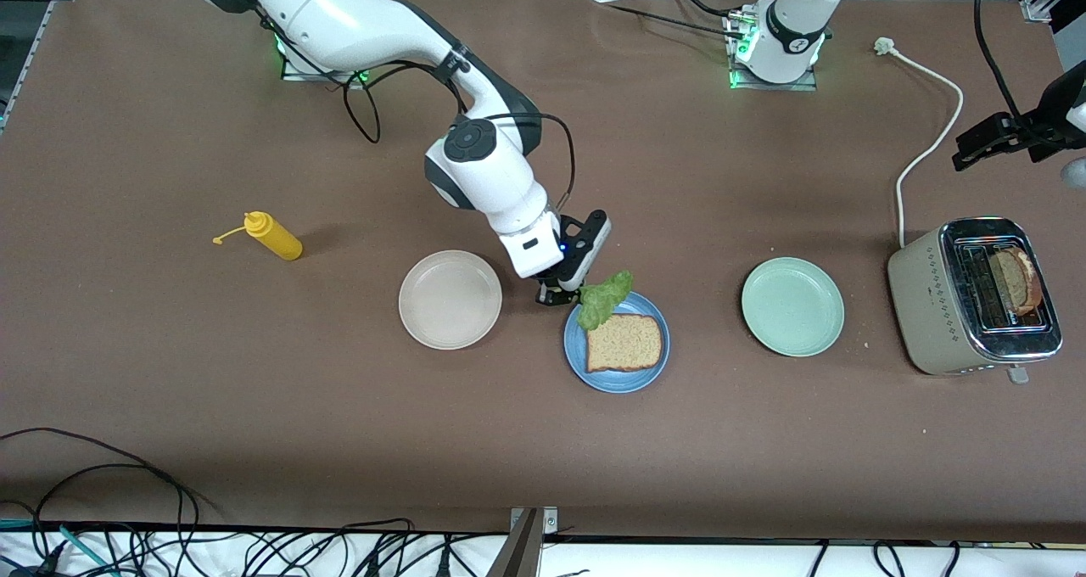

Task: Make sandwich in blue plate with both arms
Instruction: 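Lower the lettuce leaf onto the bread and open the right gripper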

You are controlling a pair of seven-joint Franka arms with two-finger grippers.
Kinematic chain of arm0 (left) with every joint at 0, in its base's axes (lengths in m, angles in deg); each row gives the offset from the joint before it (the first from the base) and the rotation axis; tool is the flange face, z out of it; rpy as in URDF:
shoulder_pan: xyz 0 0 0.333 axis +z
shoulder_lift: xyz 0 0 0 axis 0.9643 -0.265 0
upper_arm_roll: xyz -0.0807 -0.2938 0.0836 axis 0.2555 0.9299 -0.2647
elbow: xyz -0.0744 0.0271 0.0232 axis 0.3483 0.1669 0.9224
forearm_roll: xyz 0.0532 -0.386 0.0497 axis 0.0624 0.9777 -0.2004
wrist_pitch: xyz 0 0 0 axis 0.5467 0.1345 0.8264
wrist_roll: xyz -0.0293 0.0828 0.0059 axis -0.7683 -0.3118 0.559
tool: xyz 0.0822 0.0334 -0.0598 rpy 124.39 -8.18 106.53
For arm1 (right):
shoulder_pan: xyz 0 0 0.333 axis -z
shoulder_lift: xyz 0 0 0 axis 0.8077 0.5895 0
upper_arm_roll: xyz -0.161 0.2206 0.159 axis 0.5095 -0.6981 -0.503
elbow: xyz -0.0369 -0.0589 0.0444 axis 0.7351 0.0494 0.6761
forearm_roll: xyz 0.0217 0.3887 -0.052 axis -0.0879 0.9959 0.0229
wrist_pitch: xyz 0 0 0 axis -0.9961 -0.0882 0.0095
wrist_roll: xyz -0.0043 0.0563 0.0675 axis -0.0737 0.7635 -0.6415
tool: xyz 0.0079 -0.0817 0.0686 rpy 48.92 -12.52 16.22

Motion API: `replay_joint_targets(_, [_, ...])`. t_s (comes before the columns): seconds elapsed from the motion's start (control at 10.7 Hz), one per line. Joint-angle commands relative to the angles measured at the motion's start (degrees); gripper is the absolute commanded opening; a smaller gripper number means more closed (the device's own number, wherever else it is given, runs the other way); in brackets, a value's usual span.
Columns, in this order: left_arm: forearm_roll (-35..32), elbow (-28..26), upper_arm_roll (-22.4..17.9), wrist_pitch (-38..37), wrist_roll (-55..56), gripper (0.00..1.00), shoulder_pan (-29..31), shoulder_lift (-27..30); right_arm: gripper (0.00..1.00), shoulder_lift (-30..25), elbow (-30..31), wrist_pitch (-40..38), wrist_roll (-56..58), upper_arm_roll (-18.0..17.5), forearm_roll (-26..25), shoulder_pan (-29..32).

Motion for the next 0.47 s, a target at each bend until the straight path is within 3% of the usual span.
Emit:
replay_joint_targets(0.0, [0.3, 1.5, 0.2, -1.2, -0.1, 1.00, 0.4, -0.5, 0.00, 4.5, -3.9, 6.8, -0.1, 9.4, -1.2, -8.1])
replay_joint_targets(0.37, [0.3, 1.5, 0.2, -1.2, -0.1, 1.00, 0.4, -0.5, 0.00, 10.1, -9.2, 10.3, -0.6, 10.2, -0.7, -8.9])
